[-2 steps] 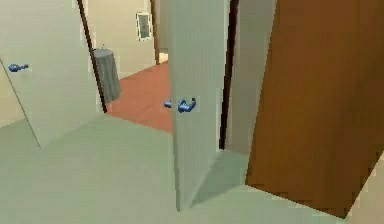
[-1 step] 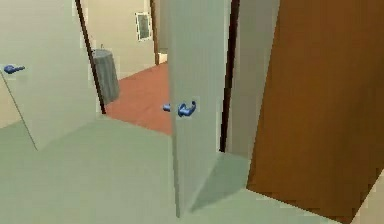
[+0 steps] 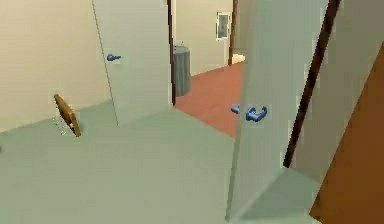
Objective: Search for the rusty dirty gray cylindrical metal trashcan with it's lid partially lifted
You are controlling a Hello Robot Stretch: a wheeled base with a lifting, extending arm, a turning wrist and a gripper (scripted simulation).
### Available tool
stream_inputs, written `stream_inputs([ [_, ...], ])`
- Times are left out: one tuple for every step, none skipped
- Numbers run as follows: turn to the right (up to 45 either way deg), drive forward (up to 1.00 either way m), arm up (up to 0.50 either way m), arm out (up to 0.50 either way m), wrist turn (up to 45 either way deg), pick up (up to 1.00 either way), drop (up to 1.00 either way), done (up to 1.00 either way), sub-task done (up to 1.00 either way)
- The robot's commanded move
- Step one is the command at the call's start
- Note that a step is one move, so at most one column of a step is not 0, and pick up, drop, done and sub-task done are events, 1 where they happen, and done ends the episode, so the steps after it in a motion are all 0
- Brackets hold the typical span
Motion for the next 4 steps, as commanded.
stream_inputs([
  [0.0, 1.0, 0.0, 0.0, 0.0, 0.0, 0.0, 0.0, 0.0],
  [-6.0, 0.0, 0.0, 0.0, 0.0, 0.0, 0.0, 0.0, 0.0],
  [0.0, 0.2, 0.0, 0.0, 0.0, 0.0, 0.0, 0.0, 0.0],
  [24.0, 0.0, 0.0, 0.0, 0.0, 0.0, 0.0, 0.0, 0.0],
])
